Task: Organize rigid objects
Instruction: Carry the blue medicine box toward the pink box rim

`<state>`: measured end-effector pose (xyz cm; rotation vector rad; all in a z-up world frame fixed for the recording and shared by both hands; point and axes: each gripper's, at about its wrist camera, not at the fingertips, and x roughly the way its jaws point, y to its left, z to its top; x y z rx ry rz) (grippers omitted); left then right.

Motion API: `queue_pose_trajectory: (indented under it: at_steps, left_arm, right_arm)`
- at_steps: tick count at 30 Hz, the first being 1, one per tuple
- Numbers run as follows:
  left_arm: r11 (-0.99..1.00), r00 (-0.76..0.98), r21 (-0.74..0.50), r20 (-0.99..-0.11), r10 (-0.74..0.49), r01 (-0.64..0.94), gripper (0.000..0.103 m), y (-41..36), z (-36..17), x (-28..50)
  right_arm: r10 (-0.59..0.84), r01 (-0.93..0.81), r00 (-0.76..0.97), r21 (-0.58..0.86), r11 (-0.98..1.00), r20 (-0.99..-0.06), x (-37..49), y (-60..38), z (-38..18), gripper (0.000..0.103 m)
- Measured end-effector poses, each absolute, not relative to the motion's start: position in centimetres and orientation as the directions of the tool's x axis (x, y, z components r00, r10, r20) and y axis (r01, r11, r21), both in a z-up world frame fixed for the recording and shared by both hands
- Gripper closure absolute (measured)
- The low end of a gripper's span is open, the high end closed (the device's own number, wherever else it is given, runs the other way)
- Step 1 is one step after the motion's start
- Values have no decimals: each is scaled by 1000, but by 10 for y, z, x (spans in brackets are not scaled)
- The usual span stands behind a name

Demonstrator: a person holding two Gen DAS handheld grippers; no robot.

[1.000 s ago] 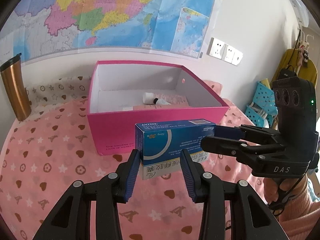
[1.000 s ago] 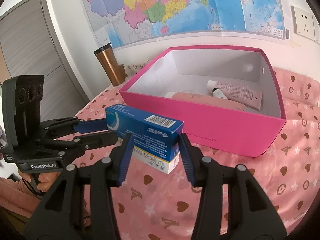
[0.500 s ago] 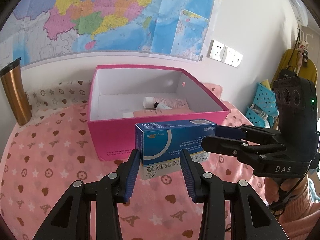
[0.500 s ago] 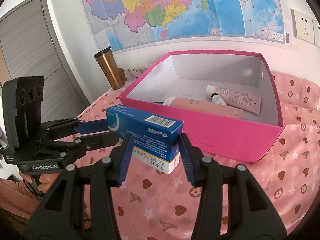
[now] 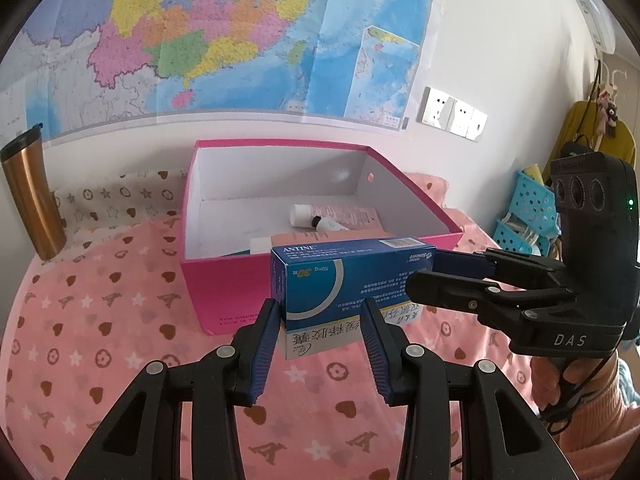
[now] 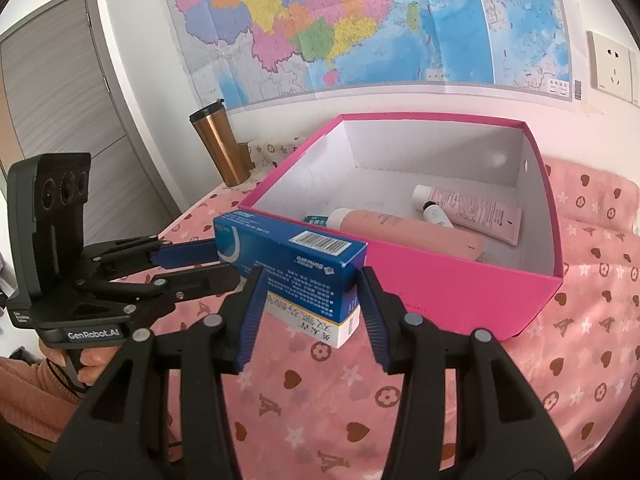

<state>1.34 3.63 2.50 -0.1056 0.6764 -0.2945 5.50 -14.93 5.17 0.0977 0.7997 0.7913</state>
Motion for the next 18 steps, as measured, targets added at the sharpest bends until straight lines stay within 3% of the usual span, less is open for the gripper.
queue_pose_trajectory:
  at_steps: [18]
  left_arm:
    - [955, 752, -178, -588, -297, 238, 62, 35, 29, 17]
  right_arm:
    - [670, -600, 451, 355, 717, -590, 56, -152, 58, 54]
